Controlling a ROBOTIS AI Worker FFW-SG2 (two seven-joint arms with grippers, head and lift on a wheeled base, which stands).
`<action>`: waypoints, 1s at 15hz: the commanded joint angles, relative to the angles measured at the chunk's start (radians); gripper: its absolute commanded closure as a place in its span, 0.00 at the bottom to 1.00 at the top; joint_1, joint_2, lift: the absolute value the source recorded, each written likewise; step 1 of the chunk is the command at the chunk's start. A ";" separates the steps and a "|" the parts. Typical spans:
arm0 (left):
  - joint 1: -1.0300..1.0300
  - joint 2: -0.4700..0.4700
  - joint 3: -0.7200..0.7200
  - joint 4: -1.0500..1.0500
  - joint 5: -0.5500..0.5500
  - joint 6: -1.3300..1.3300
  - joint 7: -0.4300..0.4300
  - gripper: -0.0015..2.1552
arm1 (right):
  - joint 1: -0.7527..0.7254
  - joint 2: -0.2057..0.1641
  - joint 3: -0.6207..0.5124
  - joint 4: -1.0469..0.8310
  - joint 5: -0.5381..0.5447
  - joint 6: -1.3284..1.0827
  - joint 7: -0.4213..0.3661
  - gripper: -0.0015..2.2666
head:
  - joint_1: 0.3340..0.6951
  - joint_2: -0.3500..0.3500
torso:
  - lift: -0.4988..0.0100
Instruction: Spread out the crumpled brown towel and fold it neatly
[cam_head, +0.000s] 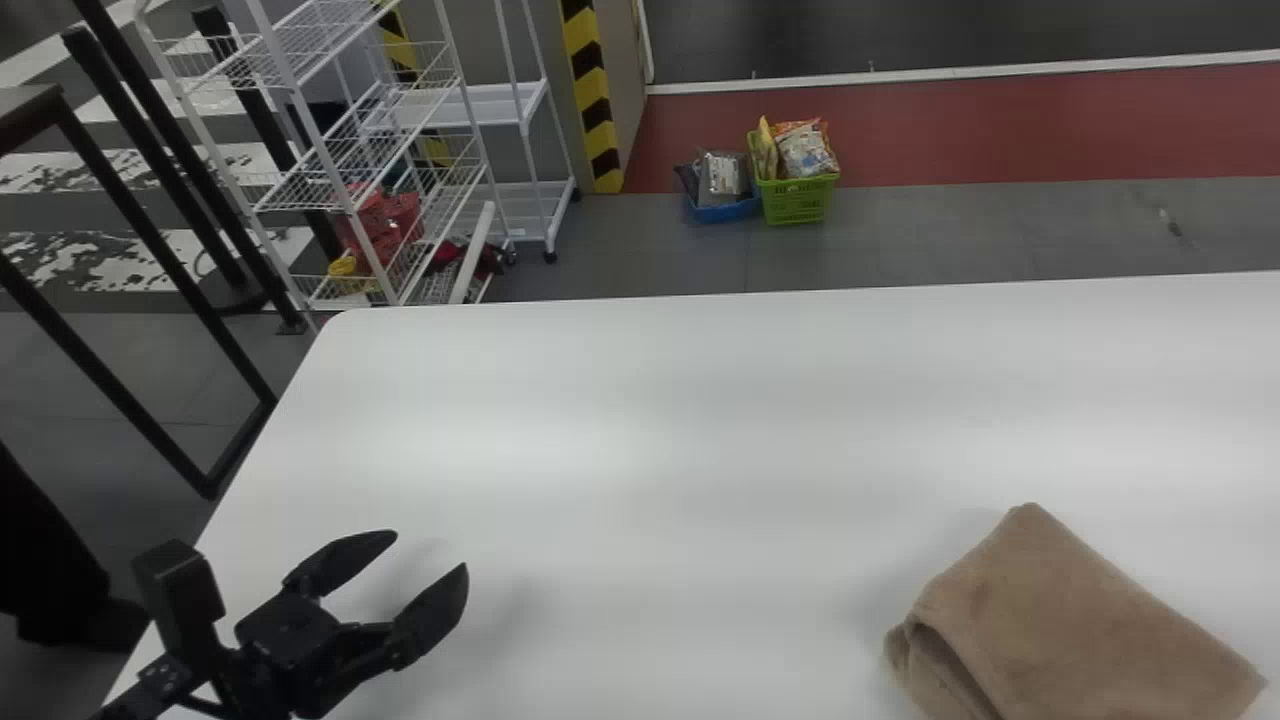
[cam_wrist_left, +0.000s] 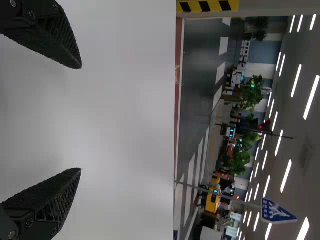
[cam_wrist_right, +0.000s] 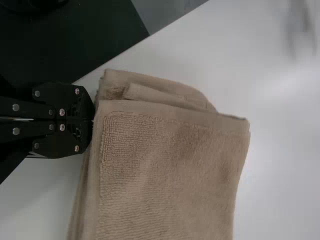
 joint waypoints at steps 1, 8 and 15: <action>0.001 -0.003 0.003 -0.001 0.003 0.001 -0.002 0.04 | -0.055 0.023 0.078 0.048 0.017 0.001 0.005 0.63 | 1.00 0.88 | 0.73; 0.002 -0.003 0.021 -0.001 0.013 0.001 -0.009 0.04 | -0.221 0.096 0.207 0.221 0.026 0.001 0.005 0.63 | 1.00 1.00 | 0.73; 0.002 -0.003 0.025 0.002 0.013 0.004 -0.009 0.04 | -0.168 0.090 0.095 0.009 -0.212 0.172 0.005 0.63 | 1.00 1.00 | 0.73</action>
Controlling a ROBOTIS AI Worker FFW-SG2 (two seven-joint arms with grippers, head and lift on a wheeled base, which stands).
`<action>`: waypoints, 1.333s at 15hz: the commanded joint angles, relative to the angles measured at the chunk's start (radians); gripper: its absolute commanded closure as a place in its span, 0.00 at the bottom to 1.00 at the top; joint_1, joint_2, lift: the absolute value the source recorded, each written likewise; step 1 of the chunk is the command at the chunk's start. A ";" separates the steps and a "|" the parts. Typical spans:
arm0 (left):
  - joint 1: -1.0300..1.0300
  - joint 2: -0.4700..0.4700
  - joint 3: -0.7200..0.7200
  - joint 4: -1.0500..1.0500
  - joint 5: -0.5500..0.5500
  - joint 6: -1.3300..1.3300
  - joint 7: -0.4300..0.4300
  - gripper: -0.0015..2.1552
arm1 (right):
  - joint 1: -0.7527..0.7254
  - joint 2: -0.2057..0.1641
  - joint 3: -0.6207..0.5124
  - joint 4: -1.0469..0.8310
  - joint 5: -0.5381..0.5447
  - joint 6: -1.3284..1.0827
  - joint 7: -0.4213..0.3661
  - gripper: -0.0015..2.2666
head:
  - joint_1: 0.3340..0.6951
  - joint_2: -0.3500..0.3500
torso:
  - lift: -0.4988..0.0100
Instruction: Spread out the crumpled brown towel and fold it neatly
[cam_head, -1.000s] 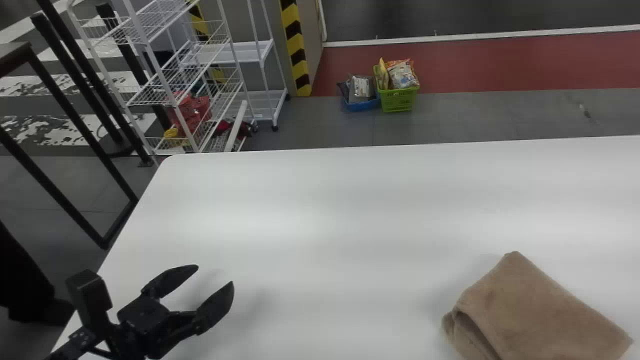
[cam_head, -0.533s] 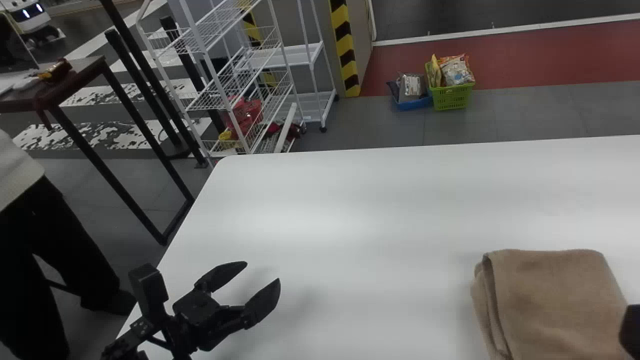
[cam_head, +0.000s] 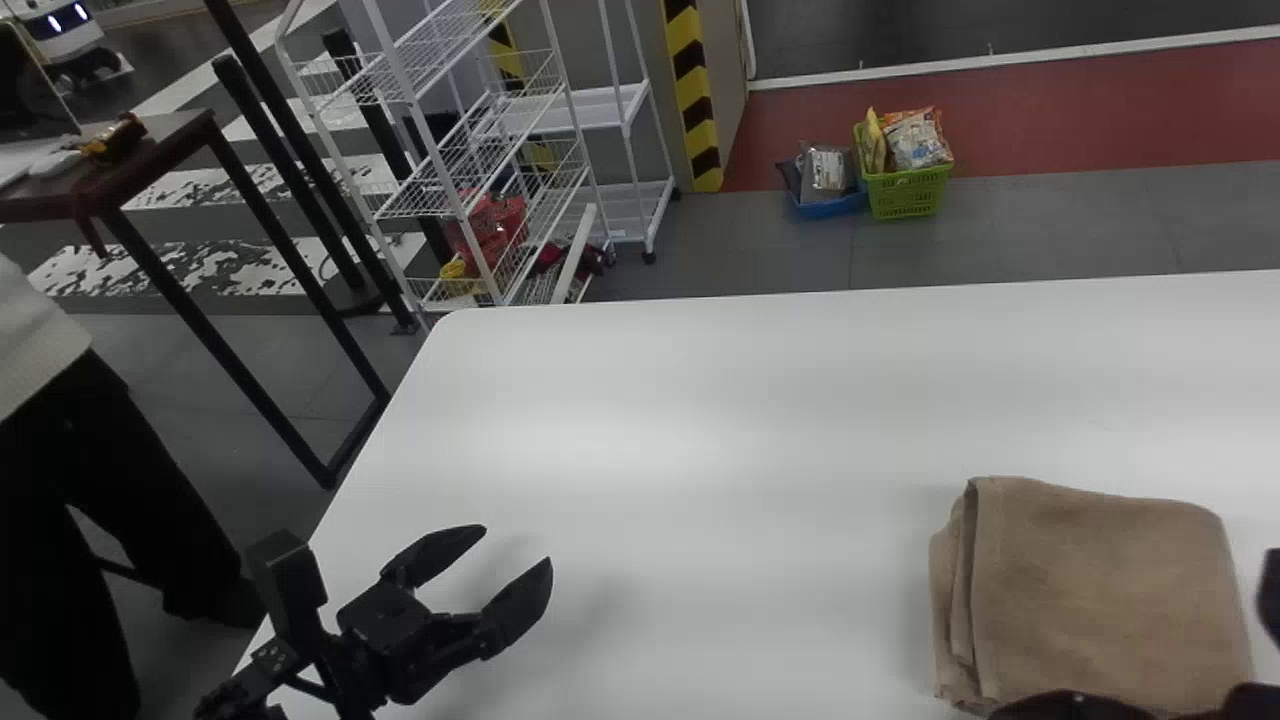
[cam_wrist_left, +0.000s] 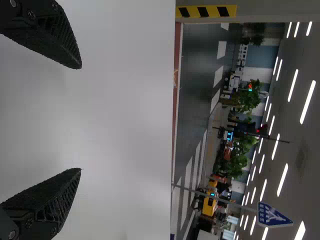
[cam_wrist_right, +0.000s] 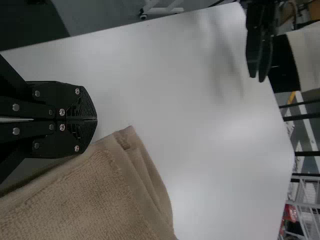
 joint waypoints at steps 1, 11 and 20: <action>0.000 -0.003 -0.006 0.001 -0.003 0.003 0.002 0.04 | 0.021 -0.002 -0.123 -0.078 -0.089 0.030 0.005 0.63 | 1.00 1.00 | 0.73; 0.015 -0.003 -0.011 -0.021 0.000 0.018 -0.003 0.04 | -0.068 0.009 -0.258 0.181 -0.061 -0.089 0.005 0.63 | 1.00 0.89 | 0.73; 0.023 -0.003 0.001 -0.025 0.014 0.018 -0.006 0.04 | -0.068 0.018 -0.263 0.140 -0.107 -0.062 0.005 0.63 | 1.00 0.91 | 0.73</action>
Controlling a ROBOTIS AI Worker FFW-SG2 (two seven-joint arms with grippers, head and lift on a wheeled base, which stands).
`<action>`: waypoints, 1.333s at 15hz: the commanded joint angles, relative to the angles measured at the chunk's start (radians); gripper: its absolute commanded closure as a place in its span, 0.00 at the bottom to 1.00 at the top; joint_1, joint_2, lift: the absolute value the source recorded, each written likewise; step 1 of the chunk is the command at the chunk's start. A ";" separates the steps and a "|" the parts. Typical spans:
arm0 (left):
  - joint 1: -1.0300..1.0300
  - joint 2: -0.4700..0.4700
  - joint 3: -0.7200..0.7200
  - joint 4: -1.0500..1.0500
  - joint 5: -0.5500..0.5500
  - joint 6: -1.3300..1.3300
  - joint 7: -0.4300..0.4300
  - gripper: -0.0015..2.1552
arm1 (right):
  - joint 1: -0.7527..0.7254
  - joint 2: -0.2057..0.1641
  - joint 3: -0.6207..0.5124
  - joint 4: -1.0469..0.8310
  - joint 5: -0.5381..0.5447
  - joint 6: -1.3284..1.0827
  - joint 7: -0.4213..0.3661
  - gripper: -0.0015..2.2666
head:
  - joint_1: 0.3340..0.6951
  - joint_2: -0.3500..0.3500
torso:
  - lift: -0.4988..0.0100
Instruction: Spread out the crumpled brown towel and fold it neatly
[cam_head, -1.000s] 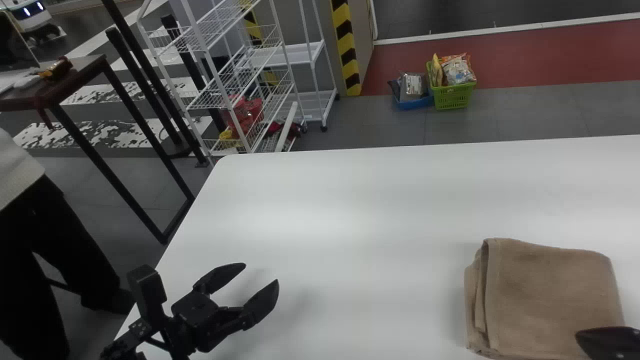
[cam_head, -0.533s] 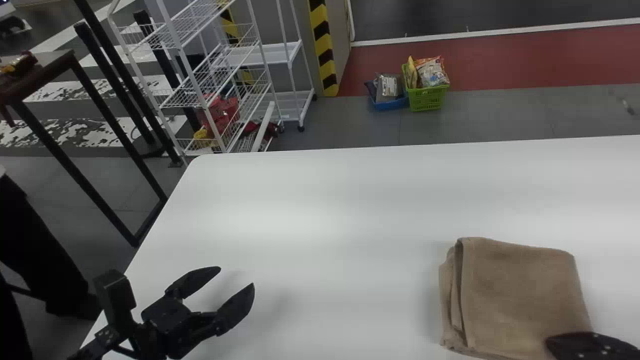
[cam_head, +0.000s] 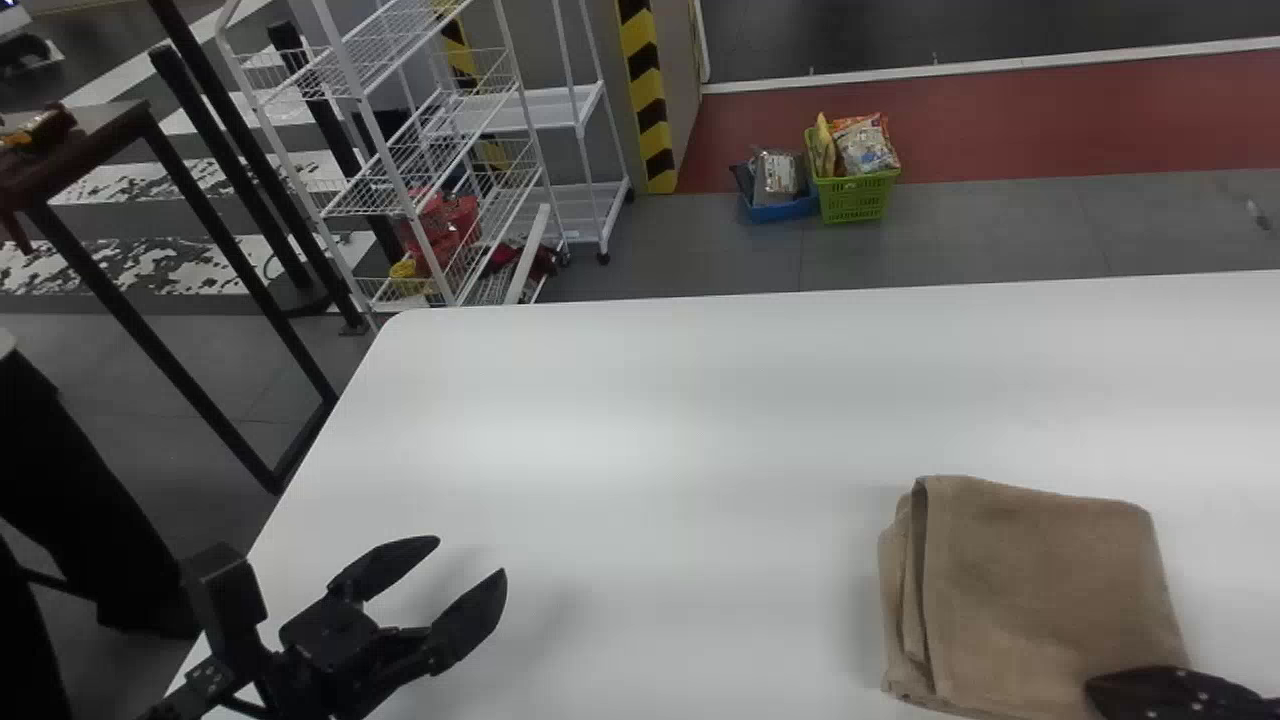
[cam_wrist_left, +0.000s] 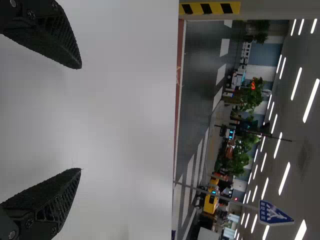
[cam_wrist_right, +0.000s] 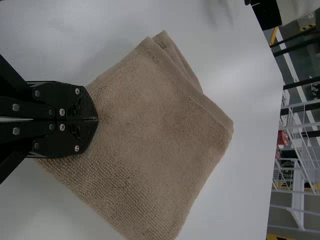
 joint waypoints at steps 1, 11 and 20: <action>0.000 -0.003 0.003 0.000 0.000 0.000 0.000 0.04 | -0.006 0.001 -0.053 -0.065 -0.149 0.063 0.005 0.63 | 1.00 0.91 | 0.73; 0.000 -0.003 0.003 -0.002 -0.001 0.000 0.000 0.04 | -0.189 0.001 -0.117 0.141 -0.173 0.045 0.005 0.63 | 1.00 0.83 | 0.73; 0.002 -0.003 0.003 -0.008 -0.003 0.000 0.000 0.04 | -0.262 0.001 -0.128 0.325 -0.132 0.014 -0.012 0.62 | 1.00 0.81 | 0.73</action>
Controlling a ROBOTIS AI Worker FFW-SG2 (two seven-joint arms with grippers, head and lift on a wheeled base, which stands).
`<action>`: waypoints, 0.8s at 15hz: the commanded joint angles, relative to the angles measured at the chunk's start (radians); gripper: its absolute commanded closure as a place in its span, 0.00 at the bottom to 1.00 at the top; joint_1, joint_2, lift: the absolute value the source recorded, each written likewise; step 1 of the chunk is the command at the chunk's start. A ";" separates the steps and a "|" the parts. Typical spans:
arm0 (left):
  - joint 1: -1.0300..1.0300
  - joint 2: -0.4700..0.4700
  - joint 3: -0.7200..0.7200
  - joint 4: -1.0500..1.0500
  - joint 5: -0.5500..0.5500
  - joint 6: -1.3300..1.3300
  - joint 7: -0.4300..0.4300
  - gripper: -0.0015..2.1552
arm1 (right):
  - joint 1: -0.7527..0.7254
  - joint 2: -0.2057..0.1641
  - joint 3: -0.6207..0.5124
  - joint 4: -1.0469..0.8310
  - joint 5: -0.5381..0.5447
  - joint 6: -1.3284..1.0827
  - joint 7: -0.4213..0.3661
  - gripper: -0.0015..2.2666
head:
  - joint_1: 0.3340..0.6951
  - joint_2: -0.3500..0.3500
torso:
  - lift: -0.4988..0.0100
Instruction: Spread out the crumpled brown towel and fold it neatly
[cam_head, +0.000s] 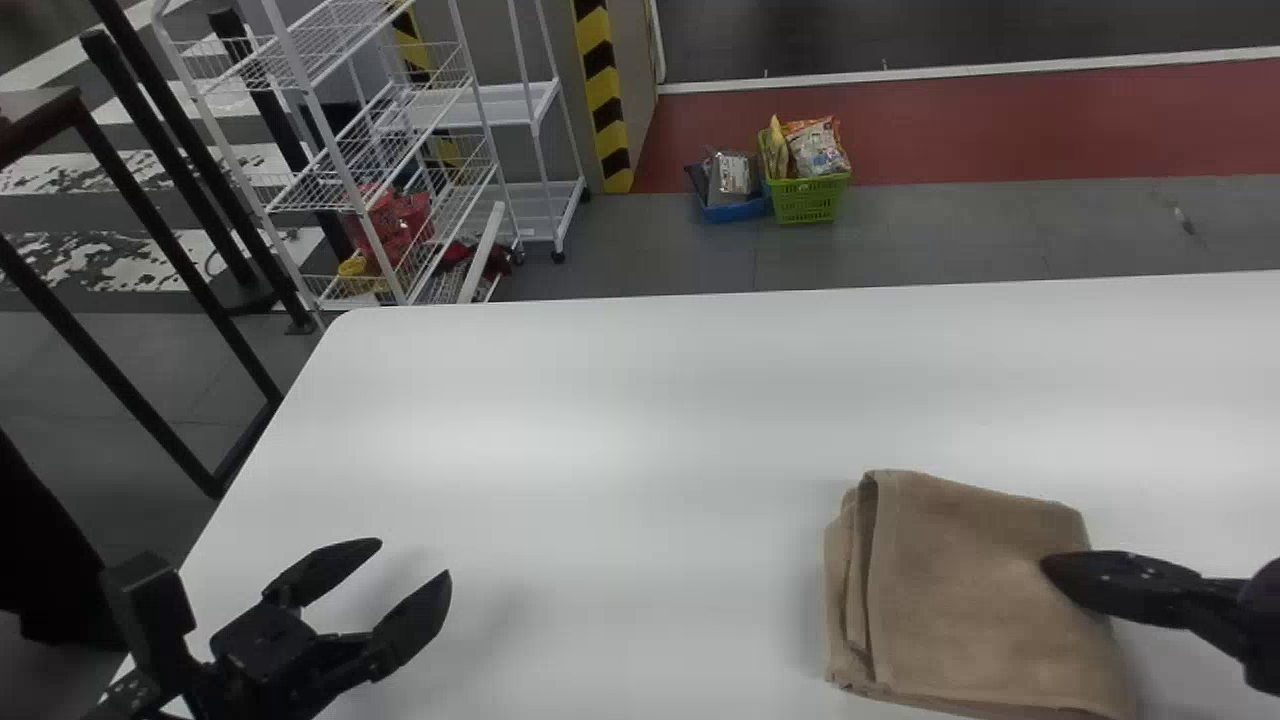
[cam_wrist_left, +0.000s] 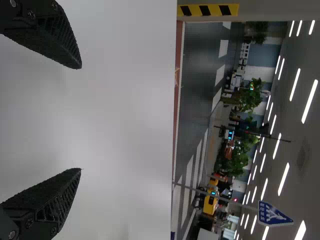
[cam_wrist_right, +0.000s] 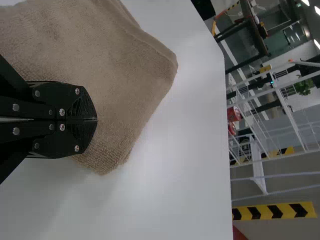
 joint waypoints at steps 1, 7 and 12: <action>-0.001 -0.003 -0.001 0.000 -0.004 0.000 0.000 0.04 | -0.005 0.001 0.013 0.029 0.040 -0.006 -0.004 0.62 | 1.00 0.81 | 0.73; -0.001 -0.003 0.002 0.001 -0.005 0.000 0.000 0.04 | 0.041 0.001 -0.038 -0.087 -0.158 -0.003 0.017 0.62 | 1.00 0.82 | 0.73; -0.001 -0.003 0.001 0.006 -0.004 0.000 0.000 0.04 | -0.010 0.001 -0.004 -0.053 -0.135 -0.006 -0.028 0.62 | 1.00 0.84 | 0.73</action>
